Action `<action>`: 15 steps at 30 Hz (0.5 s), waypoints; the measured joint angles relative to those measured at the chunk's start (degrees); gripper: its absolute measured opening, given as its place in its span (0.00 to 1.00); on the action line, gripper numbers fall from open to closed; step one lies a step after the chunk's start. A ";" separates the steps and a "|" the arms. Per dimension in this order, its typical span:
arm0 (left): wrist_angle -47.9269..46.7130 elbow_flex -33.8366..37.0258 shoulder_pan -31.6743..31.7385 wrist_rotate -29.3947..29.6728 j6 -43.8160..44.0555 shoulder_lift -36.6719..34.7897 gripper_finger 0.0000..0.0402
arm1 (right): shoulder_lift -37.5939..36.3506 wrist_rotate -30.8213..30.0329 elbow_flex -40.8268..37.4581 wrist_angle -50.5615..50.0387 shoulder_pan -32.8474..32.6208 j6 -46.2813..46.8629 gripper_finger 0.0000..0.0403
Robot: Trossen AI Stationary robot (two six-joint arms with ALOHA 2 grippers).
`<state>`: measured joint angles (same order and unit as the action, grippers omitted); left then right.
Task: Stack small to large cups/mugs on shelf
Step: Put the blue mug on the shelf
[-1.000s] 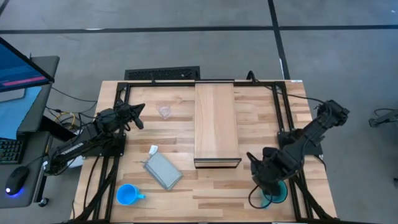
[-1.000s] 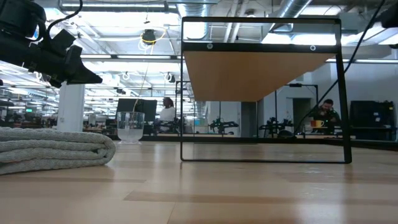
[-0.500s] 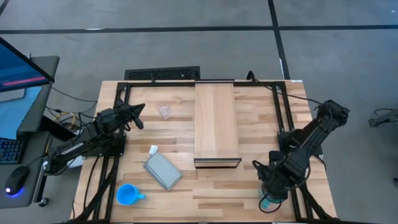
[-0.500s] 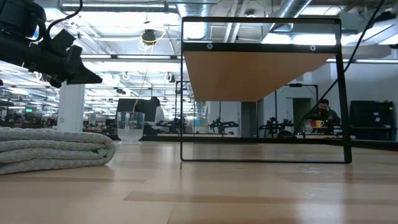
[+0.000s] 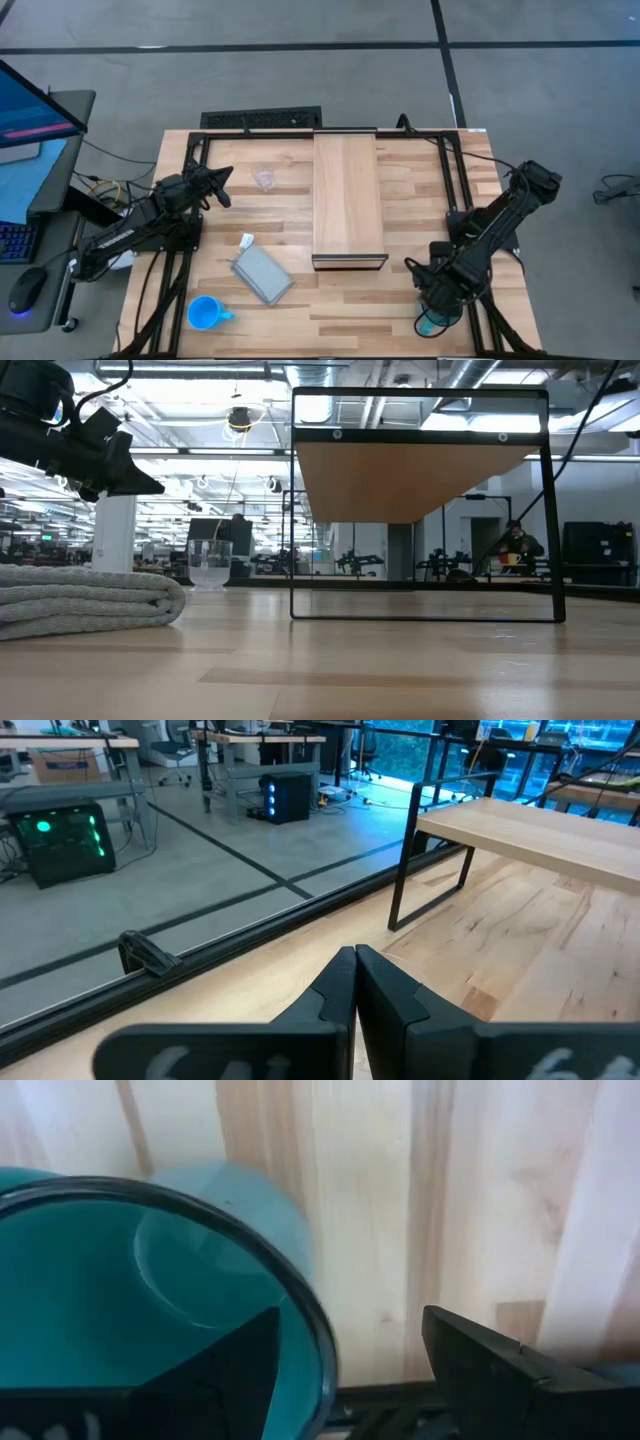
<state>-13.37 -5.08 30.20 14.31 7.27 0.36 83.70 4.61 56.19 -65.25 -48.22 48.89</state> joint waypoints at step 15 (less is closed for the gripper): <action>0.00 0.00 0.02 0.00 0.02 0.00 0.00 | -0.01 4.34 -4.09 6.35 2.53 -1.36 0.45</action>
<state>-13.37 -5.08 30.21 14.31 7.29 0.36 83.69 8.95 52.10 -58.89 -45.69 47.53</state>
